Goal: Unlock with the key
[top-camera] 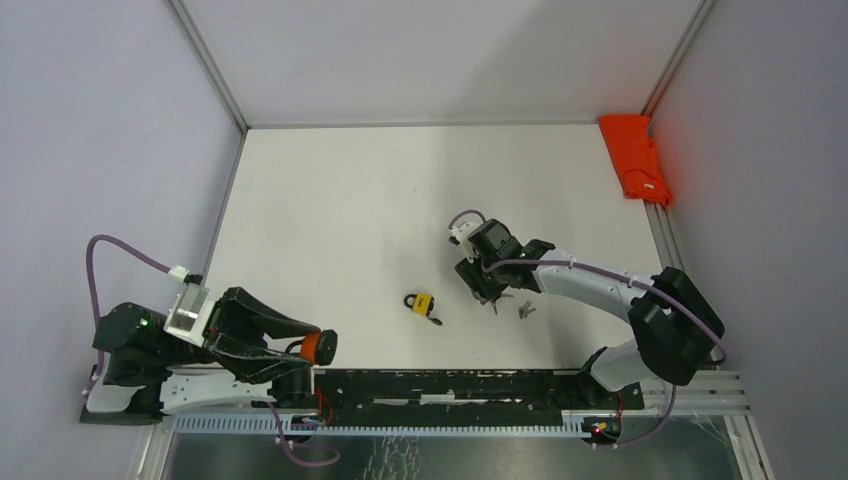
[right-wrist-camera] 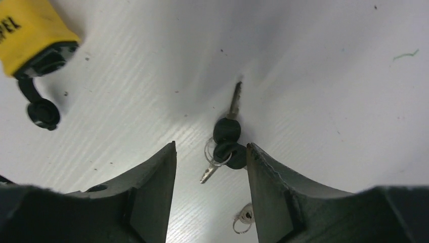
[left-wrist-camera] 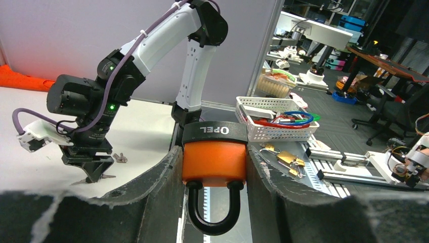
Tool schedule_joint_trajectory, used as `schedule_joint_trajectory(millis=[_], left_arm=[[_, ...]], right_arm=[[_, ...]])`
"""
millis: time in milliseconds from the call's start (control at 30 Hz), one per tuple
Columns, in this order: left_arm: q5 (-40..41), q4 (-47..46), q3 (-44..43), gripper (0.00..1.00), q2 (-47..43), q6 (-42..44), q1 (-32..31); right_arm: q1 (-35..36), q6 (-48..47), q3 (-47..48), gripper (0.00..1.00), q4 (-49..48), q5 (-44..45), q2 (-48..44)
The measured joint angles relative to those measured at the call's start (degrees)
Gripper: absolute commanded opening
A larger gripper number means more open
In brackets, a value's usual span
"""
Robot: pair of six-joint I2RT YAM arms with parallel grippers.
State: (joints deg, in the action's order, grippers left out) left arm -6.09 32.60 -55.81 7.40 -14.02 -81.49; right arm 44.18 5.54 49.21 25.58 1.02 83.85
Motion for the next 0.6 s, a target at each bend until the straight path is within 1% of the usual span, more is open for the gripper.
schedule_joint_trajectory(millis=[133, 300, 400, 500, 600], left_arm=[[0.00, -0.02, 0.00, 0.02, 0.00, 0.00, 0.00], [0.00, -0.04, 0.00, 0.02, 0.00, 0.00, 0.00], [0.00, -0.04, 0.00, 0.02, 0.00, 0.00, 0.00], [0.02, -0.04, 0.00, 0.02, 0.00, 0.00, 0.00], [0.02, -0.09, 0.00, 0.02, 0.00, 0.00, 0.00]], right_arm=[[-0.07, -0.07, -1.64, 0.56, 0.02, 2.14, 0.00], [-0.11, -0.07, -3.93, 0.52, -0.04, 2.75, 1.22], [-0.20, 0.07, -5.29, 0.41, -0.31, 2.54, 1.70], [-0.42, 0.15, -5.44, 0.28, -1.44, 1.90, 1.90], [-0.70, 0.22, -5.49, 0.23, -2.54, 1.73, 2.10]])
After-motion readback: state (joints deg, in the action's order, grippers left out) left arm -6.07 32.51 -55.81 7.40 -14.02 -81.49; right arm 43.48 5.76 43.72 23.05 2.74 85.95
